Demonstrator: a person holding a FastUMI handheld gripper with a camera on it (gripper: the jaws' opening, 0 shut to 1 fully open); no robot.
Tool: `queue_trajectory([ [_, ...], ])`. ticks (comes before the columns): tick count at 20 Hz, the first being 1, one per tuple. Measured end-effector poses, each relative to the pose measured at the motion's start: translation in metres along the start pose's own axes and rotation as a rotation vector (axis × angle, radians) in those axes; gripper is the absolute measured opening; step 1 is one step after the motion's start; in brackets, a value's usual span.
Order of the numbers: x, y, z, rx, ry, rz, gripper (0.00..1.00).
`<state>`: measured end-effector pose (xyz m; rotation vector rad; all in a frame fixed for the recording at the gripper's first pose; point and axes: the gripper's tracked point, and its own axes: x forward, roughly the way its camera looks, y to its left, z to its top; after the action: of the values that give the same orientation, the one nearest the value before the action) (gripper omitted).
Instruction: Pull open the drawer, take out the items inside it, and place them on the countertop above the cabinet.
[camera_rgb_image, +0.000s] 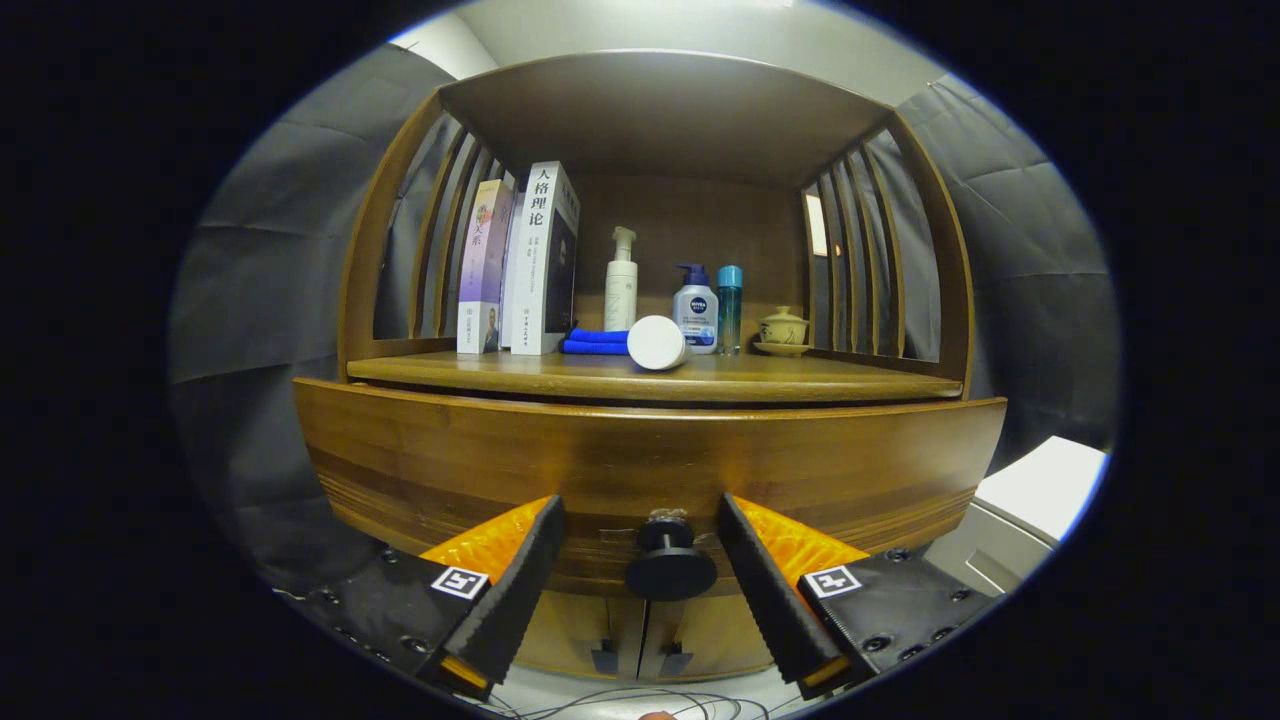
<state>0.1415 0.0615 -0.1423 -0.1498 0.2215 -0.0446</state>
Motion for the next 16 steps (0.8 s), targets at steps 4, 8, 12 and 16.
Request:
queue_trajectory([
  [4,0.012,0.002,0.002,0.005,-0.002,-0.004,0.99],
  [8,0.020,0.003,0.003,0.006,-0.007,-0.010,0.99],
  [12,0.030,0.004,0.004,0.001,-0.020,-0.016,0.99],
  [16,0.040,0.004,0.005,0.000,-0.029,-0.013,0.99],
])
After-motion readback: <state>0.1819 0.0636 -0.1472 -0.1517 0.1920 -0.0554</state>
